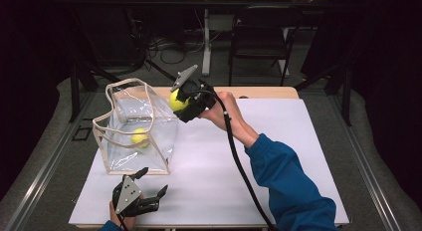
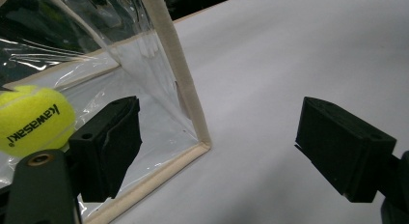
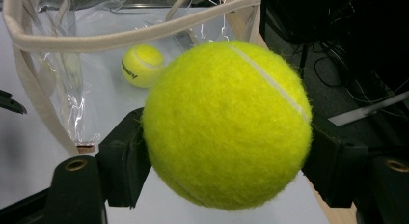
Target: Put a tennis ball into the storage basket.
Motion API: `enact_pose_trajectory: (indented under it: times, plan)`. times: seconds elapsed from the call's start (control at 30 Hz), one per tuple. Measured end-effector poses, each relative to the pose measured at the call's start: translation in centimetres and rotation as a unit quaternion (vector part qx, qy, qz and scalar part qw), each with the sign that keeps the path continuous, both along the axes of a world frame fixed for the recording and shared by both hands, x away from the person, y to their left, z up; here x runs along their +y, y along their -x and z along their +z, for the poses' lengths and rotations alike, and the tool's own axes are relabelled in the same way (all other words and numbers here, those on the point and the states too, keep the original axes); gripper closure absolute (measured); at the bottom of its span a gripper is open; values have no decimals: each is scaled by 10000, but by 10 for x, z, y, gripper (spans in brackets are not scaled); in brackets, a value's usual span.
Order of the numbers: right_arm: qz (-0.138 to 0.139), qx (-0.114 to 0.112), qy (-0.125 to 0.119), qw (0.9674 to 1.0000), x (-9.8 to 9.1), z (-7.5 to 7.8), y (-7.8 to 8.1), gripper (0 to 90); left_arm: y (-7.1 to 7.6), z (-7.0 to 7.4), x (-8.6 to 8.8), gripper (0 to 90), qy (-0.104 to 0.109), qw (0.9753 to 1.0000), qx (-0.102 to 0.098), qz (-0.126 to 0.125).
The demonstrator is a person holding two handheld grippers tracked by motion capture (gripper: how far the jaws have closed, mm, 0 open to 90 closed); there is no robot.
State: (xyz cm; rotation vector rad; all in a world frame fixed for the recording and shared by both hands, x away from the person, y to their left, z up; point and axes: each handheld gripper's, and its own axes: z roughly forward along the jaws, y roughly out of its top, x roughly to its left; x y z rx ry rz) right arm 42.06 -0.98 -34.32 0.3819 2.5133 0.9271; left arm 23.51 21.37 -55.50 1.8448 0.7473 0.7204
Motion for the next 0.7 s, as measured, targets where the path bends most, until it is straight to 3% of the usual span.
enact_pose_trajectory:
  times: [0.23, 0.7]
  plan:
    - [36, -39, -100, 9999, 6, 9, 2, 262, 0, 0, 0, 160, 13, 10000, -9, -47]
    - [167, 25, -211, 9996, 29, 14, 0, 262, 1, 0, 0, 160, -20, 10000, -16, -64]
